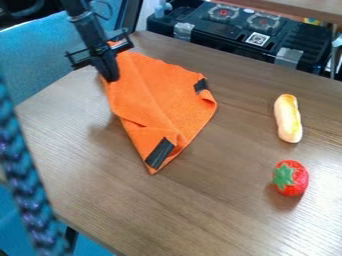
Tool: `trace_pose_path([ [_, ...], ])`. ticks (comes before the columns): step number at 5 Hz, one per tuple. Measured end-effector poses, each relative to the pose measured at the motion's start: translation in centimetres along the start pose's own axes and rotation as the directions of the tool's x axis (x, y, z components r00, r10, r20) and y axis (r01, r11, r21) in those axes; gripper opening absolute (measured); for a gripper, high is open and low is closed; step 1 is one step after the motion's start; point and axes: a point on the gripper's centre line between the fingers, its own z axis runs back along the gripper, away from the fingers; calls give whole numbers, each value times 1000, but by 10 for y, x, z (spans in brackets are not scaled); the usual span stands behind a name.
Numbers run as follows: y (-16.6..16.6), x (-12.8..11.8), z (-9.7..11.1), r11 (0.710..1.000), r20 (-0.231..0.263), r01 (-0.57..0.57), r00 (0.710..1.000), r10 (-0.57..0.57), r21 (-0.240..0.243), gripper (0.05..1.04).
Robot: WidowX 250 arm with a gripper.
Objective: Unfold the cloth from top right to bottom left
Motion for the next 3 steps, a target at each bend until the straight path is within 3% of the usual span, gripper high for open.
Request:
trace_pose_path([
  [3,60,-5,23,999,-9,9,1000,-9,54,58],
])
